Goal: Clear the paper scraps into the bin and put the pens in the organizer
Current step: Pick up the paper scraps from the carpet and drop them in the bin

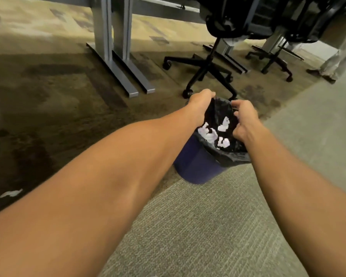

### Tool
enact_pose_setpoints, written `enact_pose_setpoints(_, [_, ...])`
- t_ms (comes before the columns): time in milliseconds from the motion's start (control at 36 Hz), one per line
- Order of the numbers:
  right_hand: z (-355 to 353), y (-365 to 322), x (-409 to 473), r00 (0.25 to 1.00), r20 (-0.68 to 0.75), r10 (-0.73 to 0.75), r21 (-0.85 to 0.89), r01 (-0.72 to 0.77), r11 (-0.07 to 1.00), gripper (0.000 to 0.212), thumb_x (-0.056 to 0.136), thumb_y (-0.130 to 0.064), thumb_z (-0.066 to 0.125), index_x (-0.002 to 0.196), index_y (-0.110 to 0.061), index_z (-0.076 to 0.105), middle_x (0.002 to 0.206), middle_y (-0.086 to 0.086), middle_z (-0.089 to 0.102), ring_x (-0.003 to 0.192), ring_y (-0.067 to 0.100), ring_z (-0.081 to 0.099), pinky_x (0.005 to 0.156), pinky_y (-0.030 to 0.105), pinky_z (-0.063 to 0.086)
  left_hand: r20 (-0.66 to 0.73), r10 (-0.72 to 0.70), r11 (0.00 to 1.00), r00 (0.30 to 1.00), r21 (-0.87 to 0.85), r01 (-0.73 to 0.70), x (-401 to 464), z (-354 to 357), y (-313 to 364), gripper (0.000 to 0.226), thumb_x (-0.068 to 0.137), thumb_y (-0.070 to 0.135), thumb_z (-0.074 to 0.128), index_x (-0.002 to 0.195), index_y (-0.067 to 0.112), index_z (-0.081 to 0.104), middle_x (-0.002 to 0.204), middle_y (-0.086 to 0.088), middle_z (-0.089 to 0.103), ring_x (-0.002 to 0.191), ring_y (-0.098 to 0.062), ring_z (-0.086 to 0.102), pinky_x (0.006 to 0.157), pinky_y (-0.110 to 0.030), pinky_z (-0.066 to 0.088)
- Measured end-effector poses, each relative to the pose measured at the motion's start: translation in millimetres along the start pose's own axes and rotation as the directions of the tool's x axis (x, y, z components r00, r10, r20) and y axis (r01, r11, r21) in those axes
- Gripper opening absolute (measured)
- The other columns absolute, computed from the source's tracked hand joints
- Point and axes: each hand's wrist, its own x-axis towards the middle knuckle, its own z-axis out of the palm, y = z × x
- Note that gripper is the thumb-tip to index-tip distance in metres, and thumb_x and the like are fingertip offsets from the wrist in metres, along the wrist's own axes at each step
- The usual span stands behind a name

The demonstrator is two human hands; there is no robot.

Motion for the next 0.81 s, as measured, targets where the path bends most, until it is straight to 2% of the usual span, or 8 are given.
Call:
enact_pose_setpoints(56, [9.3,-2.2,-6.6,0.999,0.027,-0.022,0.005,0.022,1.0,0.015,0.086,-0.025,0.061,0.097,-0.017,0.067,0.078,-0.002,0.071,0.071,0.018,0.069,0.058,0.026,0.055,0.065,-0.009,1.0,0.998,0.028,0.007,-0.5,-15.9,-0.9,0.046,0.092,0.033,0.057,0.133,0.011,0.051,0.137,-0.013,0.05,0.121,-0.032,0.048,0.102,-0.042,0.04])
enact_pose_setpoints(139, [30.2,-6.4,-9.7,0.995,0.079,-0.06,-0.065,0.065,0.996,0.021,0.092,-0.028,0.058,0.112,-0.022,0.061,0.123,0.0,0.062,0.122,0.026,0.052,0.094,0.037,0.043,0.161,-0.028,0.998,0.986,0.059,0.019,-8.7,-48.0,0.2,0.054,0.097,0.038,0.052,0.141,0.008,0.043,0.144,-0.017,0.045,0.133,-0.039,0.042,0.108,-0.044,0.037])
enact_pose_setpoints(167, [40.0,-8.3,-12.9,0.99,0.12,-0.078,-0.077,0.087,0.993,0.021,0.094,-0.027,0.056,0.114,-0.023,0.06,0.128,0.0,0.06,0.127,0.027,0.048,0.099,0.04,0.041,0.178,-0.023,0.999,0.984,0.046,0.015,-13.1,-60.7,1.2,0.053,0.097,0.038,0.051,0.14,0.007,0.043,0.144,-0.018,0.046,0.132,-0.039,0.044,0.109,-0.044,0.038])
enact_pose_setpoints(278, [82.4,-8.4,-30.4,0.921,0.346,-0.177,-0.217,0.263,0.94,0.021,0.096,-0.026,0.056,0.115,-0.023,0.063,0.114,0.0,0.068,0.111,0.023,0.065,0.081,0.033,0.053,0.132,0.035,0.999,0.991,0.016,-0.037,-36.5,-121.3,7.6,0.049,0.097,0.036,0.054,0.136,0.007,0.047,0.139,-0.019,0.051,0.125,-0.035,0.053,0.106,-0.044,0.043])
enact_pose_setpoints(389, [112.8,9.3,-56.6,0.758,0.615,-0.215,-0.3,0.477,0.826,0.013,0.094,-0.019,0.064,0.105,-0.025,0.069,0.102,0.001,0.076,0.095,0.019,0.074,0.076,0.032,0.06,-0.047,0.046,0.987,0.998,0.156,-0.038,-75.2,-194.5,11.6,0.046,0.094,0.041,0.058,0.129,0.011,0.053,0.132,-0.014,0.057,0.114,-0.03,0.059,0.097,-0.041,0.05])
enact_pose_setpoints(556, [138.1,65.8,-92.4,0.595,0.802,-0.059,-0.302,0.489,0.818,0.019,0.094,-0.022,0.067,0.113,-0.023,0.069,0.103,0.0,0.076,0.095,0.018,0.074,0.074,0.031,0.06,-0.189,0.049,0.972,0.981,0.236,-0.003,-173.9,-324.7,-4.0,0.047,0.091,0.044,0.06,0.125,0.012,0.057,0.124,-0.012,0.063,0.108,-0.026,0.066,0.094,-0.039,0.053])
enact_pose_setpoints(695, [151.3,130.4,-108.1,0.548,0.827,0.127,-0.385,0.388,0.838,0.021,0.094,-0.015,0.065,0.115,-0.017,0.066,0.107,0.009,0.075,0.094,0.022,0.073,0.075,0.032,0.059,-0.176,-0.003,0.999,0.984,0.042,0.011,-277.8,-415.4,-62.9,0.055,0.087,0.049,0.062,0.129,0.013,0.058,0.125,-0.014,0.066,0.115,-0.032,0.064,0.089,-0.04,0.056])
enact_pose_setpoints(806, [151.0,181.1,-113.6,0.528,0.814,0.242,-0.467,0.347,0.813,0.027,0.093,-0.012,0.066,0.12,-0.01,0.064,0.11,0.012,0.073,0.096,0.025,0.072,0.081,0.037,0.058,-0.286,-0.055,0.977,0.957,-0.212,-0.007,-345.8,-464.1,-134.0,0.054,0.092,0.05,0.051,0.129,0.012,0.059,0.13,-0.018,0.062,0.12,-0.036,0.059,0.087,-0.042,0.057])
